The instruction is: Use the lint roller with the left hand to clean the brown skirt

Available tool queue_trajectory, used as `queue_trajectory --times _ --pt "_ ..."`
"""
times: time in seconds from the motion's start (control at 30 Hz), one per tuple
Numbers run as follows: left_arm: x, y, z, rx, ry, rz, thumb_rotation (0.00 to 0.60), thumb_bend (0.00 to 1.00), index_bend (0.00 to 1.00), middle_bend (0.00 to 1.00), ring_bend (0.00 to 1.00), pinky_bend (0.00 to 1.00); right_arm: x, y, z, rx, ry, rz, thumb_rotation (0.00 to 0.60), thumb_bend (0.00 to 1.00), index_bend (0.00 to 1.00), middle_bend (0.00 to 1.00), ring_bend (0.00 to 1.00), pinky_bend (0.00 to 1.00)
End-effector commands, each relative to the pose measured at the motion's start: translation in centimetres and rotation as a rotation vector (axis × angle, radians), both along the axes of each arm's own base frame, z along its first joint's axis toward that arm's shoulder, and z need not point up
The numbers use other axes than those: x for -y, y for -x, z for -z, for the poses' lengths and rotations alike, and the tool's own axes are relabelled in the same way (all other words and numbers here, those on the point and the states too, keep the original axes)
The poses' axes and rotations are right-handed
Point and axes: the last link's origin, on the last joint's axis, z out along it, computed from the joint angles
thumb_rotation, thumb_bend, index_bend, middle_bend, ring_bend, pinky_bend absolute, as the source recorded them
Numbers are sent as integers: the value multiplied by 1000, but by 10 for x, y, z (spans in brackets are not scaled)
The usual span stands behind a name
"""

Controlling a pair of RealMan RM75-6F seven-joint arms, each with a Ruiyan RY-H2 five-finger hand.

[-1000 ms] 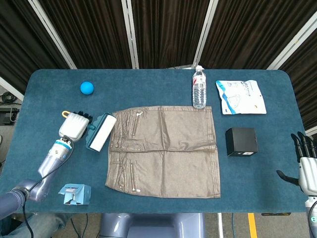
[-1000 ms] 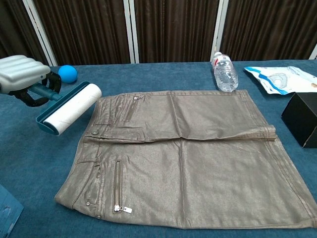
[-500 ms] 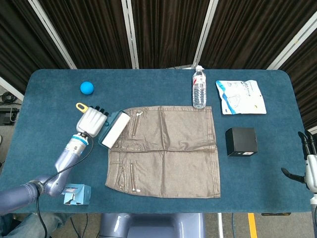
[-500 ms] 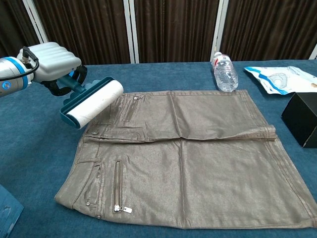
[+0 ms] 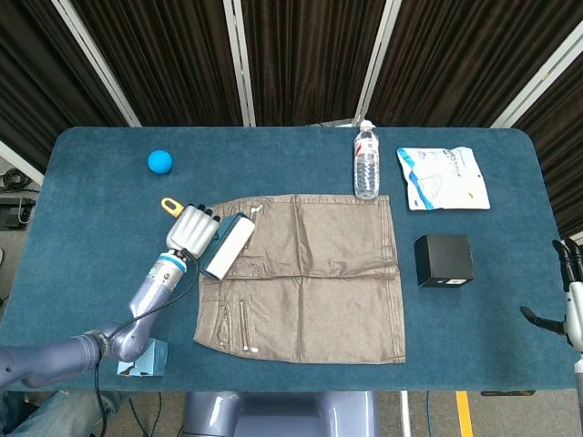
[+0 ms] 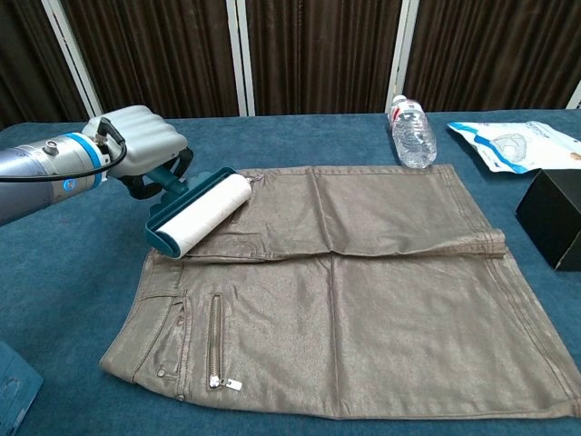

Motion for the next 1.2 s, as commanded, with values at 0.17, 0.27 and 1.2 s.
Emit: queue_trajectory --times 0.17,0.27,1.2 --pt "6 -19 13 -17 12 38 600 704 603 450 377 453 0 1 -3 11 6 1 600 0 0 0 0 0" --pt "11 -29 19 -23 21 59 600 705 604 450 377 453 0 1 -5 17 9 -1 600 0 0 0 0 0" --pt "68 -120 92 -108 129 276 600 704 627 467 389 460 0 4 -12 38 29 6 600 0 0 0 0 0"
